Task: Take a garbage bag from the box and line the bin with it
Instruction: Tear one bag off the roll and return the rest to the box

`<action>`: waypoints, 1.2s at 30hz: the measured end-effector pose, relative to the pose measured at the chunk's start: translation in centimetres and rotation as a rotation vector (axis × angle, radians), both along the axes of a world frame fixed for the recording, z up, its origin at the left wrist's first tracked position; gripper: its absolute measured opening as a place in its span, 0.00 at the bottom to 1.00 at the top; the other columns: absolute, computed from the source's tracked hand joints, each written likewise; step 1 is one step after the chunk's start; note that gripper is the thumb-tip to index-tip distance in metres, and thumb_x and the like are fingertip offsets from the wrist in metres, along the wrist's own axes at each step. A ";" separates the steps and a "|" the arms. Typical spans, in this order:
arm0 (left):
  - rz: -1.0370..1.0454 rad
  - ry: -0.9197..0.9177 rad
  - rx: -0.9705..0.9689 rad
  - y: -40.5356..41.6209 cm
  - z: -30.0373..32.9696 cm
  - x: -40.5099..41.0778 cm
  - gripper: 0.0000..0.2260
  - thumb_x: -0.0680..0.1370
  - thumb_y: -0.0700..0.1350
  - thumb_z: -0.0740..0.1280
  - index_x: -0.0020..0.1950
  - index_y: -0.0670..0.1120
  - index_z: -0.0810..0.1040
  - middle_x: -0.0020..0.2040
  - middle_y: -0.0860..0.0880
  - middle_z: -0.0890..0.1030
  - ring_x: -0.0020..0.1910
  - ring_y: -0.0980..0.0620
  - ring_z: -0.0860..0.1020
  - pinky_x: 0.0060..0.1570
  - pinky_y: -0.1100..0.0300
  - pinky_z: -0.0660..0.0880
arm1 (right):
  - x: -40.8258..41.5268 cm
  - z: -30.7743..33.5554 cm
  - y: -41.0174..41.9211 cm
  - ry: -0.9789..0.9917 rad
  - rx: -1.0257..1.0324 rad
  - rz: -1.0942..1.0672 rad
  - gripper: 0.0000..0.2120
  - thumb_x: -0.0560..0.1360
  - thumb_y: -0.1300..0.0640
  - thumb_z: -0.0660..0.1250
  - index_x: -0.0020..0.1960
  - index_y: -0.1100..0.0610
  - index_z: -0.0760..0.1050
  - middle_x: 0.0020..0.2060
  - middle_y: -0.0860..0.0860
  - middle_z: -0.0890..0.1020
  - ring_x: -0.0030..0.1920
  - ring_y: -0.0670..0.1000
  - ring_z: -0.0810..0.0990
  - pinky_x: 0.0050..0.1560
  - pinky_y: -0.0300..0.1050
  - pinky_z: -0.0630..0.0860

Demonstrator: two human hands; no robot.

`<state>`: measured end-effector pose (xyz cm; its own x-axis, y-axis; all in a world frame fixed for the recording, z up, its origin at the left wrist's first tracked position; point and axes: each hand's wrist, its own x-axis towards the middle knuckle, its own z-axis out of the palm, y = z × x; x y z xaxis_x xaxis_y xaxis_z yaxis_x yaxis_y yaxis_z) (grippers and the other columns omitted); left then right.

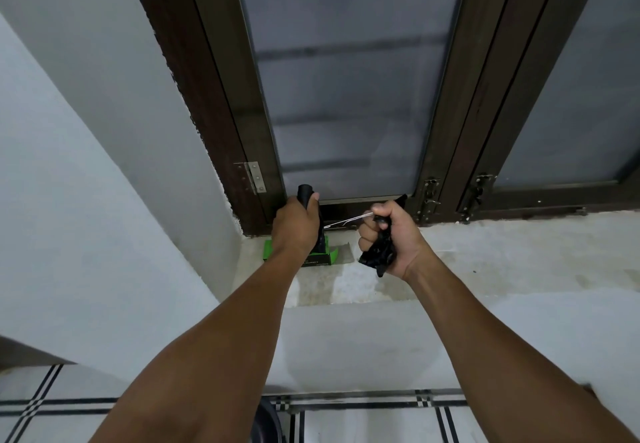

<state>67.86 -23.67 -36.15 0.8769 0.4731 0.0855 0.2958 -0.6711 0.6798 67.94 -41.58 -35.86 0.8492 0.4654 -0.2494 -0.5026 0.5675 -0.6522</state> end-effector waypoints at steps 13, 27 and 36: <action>0.048 0.006 -0.217 1.8 -1.4 -1.0 0.25 0.82 0.62 0.57 0.52 0.41 0.78 0.50 0.40 0.82 0.50 0.38 0.80 0.45 0.55 0.70 | 2.3 1.9 -2.5 -0.124 -0.550 0.127 0.17 0.78 0.55 0.64 0.31 0.52 0.68 0.26 0.48 0.68 0.26 0.47 0.65 0.29 0.41 0.63; -0.114 -0.009 -0.564 -2.2 -0.1 -0.2 0.23 0.74 0.67 0.67 0.44 0.46 0.83 0.43 0.44 0.85 0.44 0.46 0.83 0.52 0.46 0.80 | 3.7 -1.1 -0.8 -0.403 -1.318 0.359 0.13 0.72 0.61 0.70 0.55 0.54 0.73 0.48 0.55 0.79 0.45 0.52 0.76 0.39 0.45 0.72; -0.093 0.010 -0.841 -1.9 0.3 -0.4 0.14 0.76 0.56 0.72 0.50 0.46 0.82 0.51 0.44 0.85 0.52 0.45 0.83 0.58 0.44 0.79 | 4.5 -3.1 -3.3 -0.792 -1.898 0.060 0.25 0.71 0.52 0.76 0.66 0.51 0.74 0.62 0.54 0.78 0.62 0.58 0.75 0.60 0.53 0.75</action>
<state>67.46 -25.53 -35.85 0.9143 0.3011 -0.2709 0.2733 0.0351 0.9613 72.44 -44.89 -38.98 0.9887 0.1488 -0.0159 0.1360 -0.9379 -0.3192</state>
